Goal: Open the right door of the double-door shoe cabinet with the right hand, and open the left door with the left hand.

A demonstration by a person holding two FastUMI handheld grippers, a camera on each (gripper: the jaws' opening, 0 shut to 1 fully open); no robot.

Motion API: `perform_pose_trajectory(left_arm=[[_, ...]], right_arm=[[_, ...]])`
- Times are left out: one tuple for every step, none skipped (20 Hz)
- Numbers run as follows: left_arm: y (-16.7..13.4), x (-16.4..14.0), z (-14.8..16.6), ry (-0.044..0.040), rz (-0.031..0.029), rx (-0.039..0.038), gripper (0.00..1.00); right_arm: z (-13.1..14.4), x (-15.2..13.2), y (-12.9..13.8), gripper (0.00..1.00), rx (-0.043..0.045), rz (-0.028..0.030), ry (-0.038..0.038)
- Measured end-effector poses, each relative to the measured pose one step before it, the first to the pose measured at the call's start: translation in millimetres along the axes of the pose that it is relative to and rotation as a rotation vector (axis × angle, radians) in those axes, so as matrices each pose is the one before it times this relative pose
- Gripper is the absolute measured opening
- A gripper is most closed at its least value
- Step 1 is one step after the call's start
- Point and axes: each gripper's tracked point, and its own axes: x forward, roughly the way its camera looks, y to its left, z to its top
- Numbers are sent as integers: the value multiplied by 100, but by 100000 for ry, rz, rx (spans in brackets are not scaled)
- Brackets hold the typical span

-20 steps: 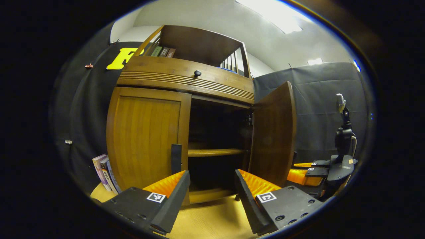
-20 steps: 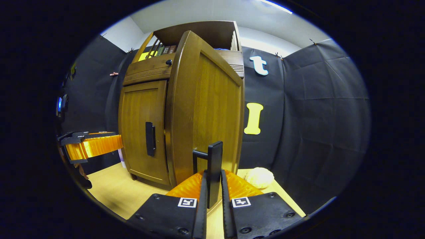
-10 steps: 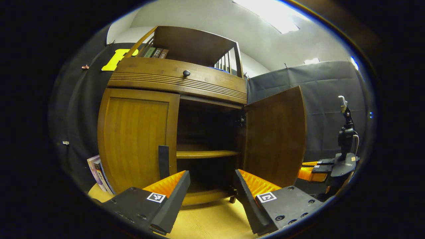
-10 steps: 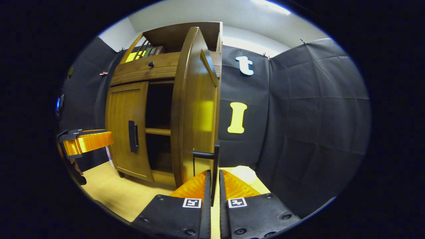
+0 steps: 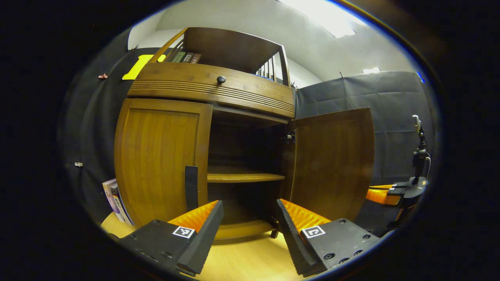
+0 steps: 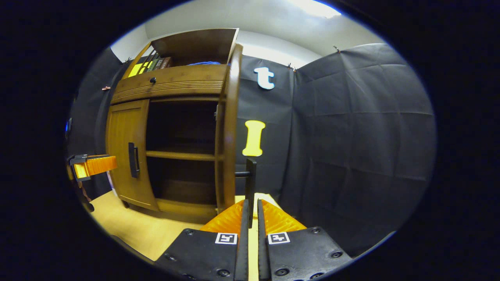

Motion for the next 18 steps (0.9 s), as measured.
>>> perform_pose_trajectory(left_arm=[[250, 12, 97, -27, 815, 80, 84], [223, 22, -81, -36, 981, 13, 85], [253, 45, -40, -18, 935, -172, 85], [344, 100, -64, 109, 787, -45, 81], [541, 118, -77, 270, 1345, 285, 82], [755, 306, -183, 140, 1860, 596, 81], [884, 378, 0, -611, 2070, 611, 81], [922, 483, -114, -360, 2255, 596, 84], [852, 586, -189, -188, 2197, 309, 82], [872, 712, -315, -28, 1824, 188, 82], [789, 749, -292, 351, 1901, 414, 84], [749, 749, -256, -4, 1756, 1009, 84], [635, 868, -12, -781, 1627, 1162, 84], [655, 955, -266, -961, 1790, 660, 84], [465, 876, -316, -329, 1180, -31, 81], [262, 915, -368, -152, 390, -613, 84], [277, 877, -397, 622, 145, -435, 84], [209, 1020, -416, 751, -304, 418, 83]], right_arm=[[57, -757, 528, 11, 2144, 1483, -142], [114, -266, 274, 18, 532, 995, -616], [156, -277, 77, 19, -717, -61, -931], [222, -455, 295, 12, -870, 467, -968], [280, -479, 648, 19, -30, 1706, -722], [264, -545, 982, 19, 458, 2882, -837], [342, -460, 1031, 18, 414, 2852, -953], [327, -254, 725, 19, 6, 1444, -1065], [547, -12, 937, 19, -347, 3242, -1697], [-56, -230, 808, 34, -686, 1821, -1072], [203, 98, 954, 49, -471, 2256, -1276], [17, 280, 818, 64, -227, 1823, -751], [-74, 447, 714, 79, 279, 1477, 81], [-61, 536, 793, 94, 478, 2177, 405], [-266, 473, 707, 96, 640, 1760, 1192], [-204, 493, 311, 96, 284, 1275, 1094], [-46, 392, 229, 95, 110, 916, 127], [59, 408, 82, 95, -162, 344, -126]])
